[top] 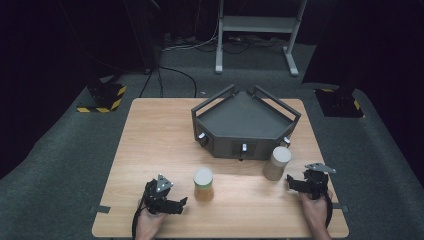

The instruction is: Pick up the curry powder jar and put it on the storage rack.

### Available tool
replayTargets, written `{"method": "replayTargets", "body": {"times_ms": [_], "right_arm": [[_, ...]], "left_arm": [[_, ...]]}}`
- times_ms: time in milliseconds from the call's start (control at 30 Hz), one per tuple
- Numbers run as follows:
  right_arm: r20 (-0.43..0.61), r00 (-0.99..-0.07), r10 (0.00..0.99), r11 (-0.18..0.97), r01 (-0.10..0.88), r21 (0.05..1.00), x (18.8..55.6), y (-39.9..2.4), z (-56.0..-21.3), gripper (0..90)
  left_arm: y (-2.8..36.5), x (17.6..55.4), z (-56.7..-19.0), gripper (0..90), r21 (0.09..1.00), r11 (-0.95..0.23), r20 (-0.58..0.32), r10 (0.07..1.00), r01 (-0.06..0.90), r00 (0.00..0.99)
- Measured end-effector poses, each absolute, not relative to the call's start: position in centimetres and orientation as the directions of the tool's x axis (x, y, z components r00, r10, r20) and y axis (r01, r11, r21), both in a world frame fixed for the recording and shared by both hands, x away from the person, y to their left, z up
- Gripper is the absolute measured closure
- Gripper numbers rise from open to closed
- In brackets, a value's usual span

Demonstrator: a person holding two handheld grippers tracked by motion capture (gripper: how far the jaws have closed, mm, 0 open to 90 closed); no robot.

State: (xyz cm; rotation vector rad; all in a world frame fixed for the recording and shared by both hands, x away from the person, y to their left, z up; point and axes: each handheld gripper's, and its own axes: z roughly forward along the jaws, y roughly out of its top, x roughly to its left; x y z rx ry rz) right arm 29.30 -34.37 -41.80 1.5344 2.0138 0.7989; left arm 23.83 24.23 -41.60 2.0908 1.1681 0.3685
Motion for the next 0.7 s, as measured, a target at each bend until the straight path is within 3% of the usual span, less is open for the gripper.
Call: {"method": "replayTargets", "body": {"times_ms": [700], "right_arm": [[-0.027, -0.254, 0.967, 0.200, 0.685, 0.700, 29.3, -34.4, -41.8, 7.1]], "left_arm": [[22.4, 24.2, -42.0, 0.4, 0.726, -0.356, -0.130, 0.769, 0.588, 0.626]]}}
